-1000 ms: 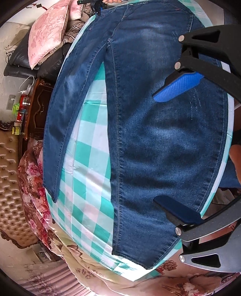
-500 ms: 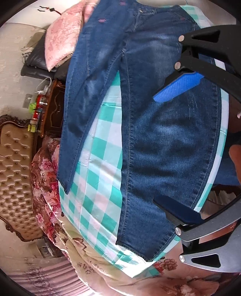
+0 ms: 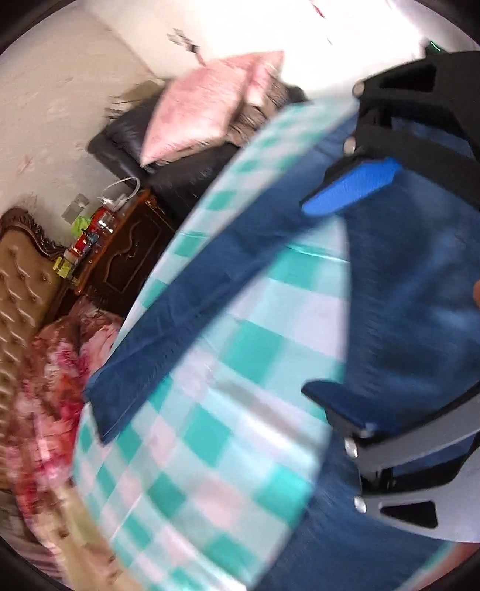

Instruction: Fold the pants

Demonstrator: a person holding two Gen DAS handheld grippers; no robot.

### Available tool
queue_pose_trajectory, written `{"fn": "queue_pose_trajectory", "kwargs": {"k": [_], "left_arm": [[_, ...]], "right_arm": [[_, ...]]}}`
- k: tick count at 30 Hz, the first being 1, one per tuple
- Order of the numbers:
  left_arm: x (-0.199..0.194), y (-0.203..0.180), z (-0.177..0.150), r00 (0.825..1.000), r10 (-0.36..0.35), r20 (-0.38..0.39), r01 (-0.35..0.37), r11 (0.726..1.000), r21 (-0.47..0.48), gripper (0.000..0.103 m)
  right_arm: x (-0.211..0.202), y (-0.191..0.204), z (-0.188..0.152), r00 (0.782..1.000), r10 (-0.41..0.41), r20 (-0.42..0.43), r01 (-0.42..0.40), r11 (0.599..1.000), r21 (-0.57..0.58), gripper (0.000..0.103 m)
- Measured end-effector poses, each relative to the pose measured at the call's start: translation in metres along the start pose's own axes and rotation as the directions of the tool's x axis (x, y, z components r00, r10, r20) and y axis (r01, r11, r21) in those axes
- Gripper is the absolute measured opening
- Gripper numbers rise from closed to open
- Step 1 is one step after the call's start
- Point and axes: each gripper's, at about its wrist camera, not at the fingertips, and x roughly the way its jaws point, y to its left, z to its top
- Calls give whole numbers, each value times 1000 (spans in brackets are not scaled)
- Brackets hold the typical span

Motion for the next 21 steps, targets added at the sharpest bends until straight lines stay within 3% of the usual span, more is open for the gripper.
{"fn": "queue_pose_trajectory", "kwargs": {"k": [2,5,8,13,19,21], "left_arm": [[27,5,27,999,-49,-24,47,998,-50,66],[67,17,61,998,-49,-40,44,992,-117,50],[103,34,90,997,-61,-46,51,978,-201,41],[145,53,123,996,-80,-39,64,948,-311,33],[168,64,153,1000,-10,-25,2,943,-334,29],[173,69,160,999,-22,-24,12,940,-341,27]], "right_arm": [[-1,0,1,1000,-4,8,4,1000,-2,12],[0,-2,1,1000,-8,8,8,1000,0,12],[1,-2,0,1000,-28,3,28,999,-16,12],[1,-3,1,1000,-28,-2,27,999,-21,12],[-2,-5,6,1000,-20,1,20,999,-27,12],[-1,-6,7,1000,-19,-4,19,1000,-23,12]]}}
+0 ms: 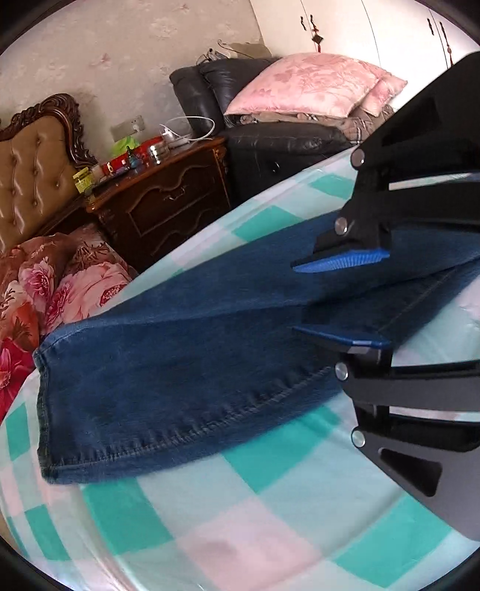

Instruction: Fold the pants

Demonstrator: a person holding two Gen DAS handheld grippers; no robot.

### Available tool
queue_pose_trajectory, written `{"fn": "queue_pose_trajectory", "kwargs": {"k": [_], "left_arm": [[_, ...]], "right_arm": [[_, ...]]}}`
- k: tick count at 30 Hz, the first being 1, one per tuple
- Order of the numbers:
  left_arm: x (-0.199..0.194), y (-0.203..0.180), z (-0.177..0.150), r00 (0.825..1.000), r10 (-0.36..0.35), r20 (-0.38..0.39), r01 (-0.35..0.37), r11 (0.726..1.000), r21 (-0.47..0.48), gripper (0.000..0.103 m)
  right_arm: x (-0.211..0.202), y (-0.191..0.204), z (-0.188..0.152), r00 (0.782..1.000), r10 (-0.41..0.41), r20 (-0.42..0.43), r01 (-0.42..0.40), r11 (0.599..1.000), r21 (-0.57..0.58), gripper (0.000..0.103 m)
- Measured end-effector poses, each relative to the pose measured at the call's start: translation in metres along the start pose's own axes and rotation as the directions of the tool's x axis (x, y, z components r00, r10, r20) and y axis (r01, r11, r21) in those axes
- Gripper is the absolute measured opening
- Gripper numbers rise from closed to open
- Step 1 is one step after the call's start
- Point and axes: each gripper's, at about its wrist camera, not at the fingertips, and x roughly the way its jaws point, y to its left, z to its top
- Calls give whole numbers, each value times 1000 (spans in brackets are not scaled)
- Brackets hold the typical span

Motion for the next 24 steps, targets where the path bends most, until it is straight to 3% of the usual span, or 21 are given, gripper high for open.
{"fn": "queue_pose_trajectory", "kwargs": {"k": [1,3,7,10,14,19,22,24], "left_arm": [[3,-2,4,1000,-5,-5,5,1000,6,26],[6,-5,12,1000,-5,-21,6,999,31,2],[-30,-11,12,998,-60,21,58,996,65,1],[-90,-12,-8,995,-74,61,65,989,131,1],[-181,12,-69,986,-123,109,109,985,132,1],[-254,59,-179,987,-84,138,64,987,145,1],[-259,96,-223,993,-37,115,22,991,130,1],[-257,115,-241,994,-14,112,1,993,117,1]], "right_arm": [[1,-1,0,1000,-2,-4,2,1000,3,12],[2,-2,0,1000,-4,-8,4,1000,4,12],[-7,-7,7,1000,1,19,-1,1000,12,12],[-19,-15,17,999,-11,44,10,1000,23,12],[-35,-31,29,997,-50,61,47,998,37,12],[-35,-69,27,993,-119,24,115,984,137,13],[-23,-87,13,990,-141,-22,142,969,201,24],[-23,-94,3,991,-132,-23,134,955,264,44]]}}
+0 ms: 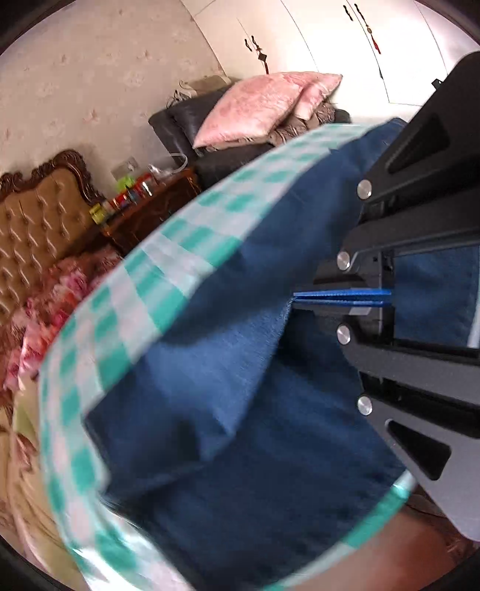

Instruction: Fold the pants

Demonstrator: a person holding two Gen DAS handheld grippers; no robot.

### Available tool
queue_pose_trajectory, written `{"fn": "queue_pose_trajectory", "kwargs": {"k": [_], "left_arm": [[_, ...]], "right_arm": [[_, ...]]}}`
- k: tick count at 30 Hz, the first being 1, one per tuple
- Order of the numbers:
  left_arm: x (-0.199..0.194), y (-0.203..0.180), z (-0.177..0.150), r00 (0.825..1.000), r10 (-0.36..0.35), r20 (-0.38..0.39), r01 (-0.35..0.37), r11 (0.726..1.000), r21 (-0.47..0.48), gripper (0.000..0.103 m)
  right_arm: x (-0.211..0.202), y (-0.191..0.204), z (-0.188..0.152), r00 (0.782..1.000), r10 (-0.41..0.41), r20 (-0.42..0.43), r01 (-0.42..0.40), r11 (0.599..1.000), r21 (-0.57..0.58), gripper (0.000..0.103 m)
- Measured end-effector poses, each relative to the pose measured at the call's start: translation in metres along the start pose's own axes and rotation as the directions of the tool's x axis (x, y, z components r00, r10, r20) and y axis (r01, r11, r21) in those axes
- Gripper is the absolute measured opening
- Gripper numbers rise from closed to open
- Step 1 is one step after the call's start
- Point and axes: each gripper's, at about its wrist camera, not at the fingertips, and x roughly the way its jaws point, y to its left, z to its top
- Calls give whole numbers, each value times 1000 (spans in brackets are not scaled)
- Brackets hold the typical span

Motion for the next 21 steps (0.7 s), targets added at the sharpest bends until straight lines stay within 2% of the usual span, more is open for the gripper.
{"fn": "queue_pose_trajectory", "kwargs": {"k": [1,4,11,14,18,19,20,21], "left_arm": [[0,5,-5,1000,3,-1,-3,1000,-5,1],[2,13,-13,1000,-17,-1,17,1000,-26,1],[5,15,-12,999,-45,0,45,999,-28,1],[6,18,-14,999,-54,1,54,998,-34,1],[10,22,-15,998,-65,-9,65,997,-46,1],[11,23,-13,997,-70,-13,69,996,-47,1],[13,23,-11,997,-74,-16,73,996,-46,1],[14,23,-8,997,-75,-20,74,996,-45,1]], "right_arm": [[-2,-4,-4,1000,-1,12,0,999,39,54],[-12,-16,-20,998,44,40,-50,988,149,54],[-23,-23,-35,981,170,88,-188,944,272,54],[-18,-19,-36,983,169,73,-182,949,259,54],[-3,-8,-34,994,101,47,-109,969,220,54],[-1,-4,-32,996,81,49,-89,975,202,43],[0,6,-26,999,31,42,-38,986,161,18],[0,12,-22,999,6,44,-12,992,129,15]]}}
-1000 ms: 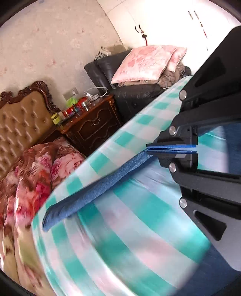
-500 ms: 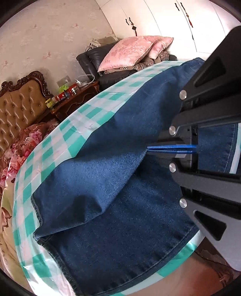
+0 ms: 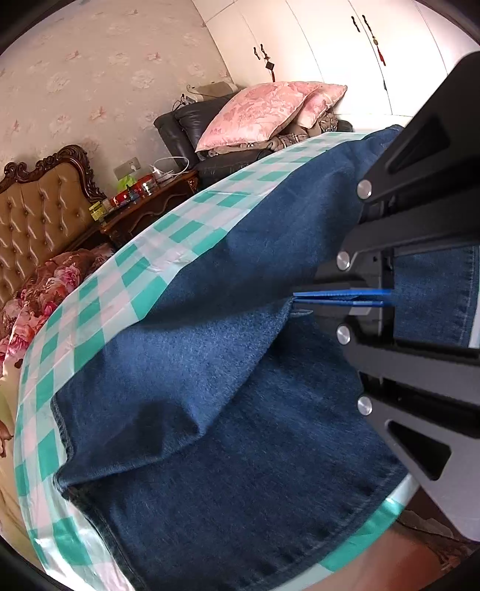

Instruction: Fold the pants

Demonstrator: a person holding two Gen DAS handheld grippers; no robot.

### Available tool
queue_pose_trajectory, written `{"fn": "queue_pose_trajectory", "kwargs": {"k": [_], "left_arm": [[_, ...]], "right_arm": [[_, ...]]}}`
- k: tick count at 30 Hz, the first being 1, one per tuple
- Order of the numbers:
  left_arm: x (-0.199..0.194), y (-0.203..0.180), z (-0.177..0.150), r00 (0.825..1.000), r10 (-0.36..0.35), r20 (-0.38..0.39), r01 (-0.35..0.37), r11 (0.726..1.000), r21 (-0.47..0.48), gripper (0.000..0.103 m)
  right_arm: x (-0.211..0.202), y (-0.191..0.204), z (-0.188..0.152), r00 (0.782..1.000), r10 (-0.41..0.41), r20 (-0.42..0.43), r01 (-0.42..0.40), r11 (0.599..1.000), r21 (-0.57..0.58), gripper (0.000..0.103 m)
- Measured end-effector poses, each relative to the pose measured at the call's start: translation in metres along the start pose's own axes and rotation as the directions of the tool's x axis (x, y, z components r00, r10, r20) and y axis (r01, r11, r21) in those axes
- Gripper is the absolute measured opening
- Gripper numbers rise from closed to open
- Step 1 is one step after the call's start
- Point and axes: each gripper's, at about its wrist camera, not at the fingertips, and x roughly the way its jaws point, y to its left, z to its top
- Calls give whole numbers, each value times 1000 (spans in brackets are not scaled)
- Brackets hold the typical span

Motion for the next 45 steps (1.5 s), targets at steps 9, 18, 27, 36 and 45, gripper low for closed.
{"fn": "queue_pose_trajectory", "kwargs": {"k": [9,18,27,36,45], "left_arm": [[-66,-18,-16,997,-55,56,55,998,3,1],[-50,21,-56,999,36,-19,-37,999,-38,1],[-72,24,-78,1000,13,-13,-14,998,-55,1],[-53,49,-76,998,47,-37,-50,994,-99,12],[-91,102,12,977,95,192,-62,983,-174,22]], "right_arm": [[-53,45,23,987,-18,159,39,990,-134,12],[0,8,9,976,-206,64,214,962,-169,12],[-21,12,8,967,-224,119,243,955,-171,9],[5,6,0,944,-308,119,327,921,-214,10],[8,6,0,939,-324,117,342,915,-214,10]]}}
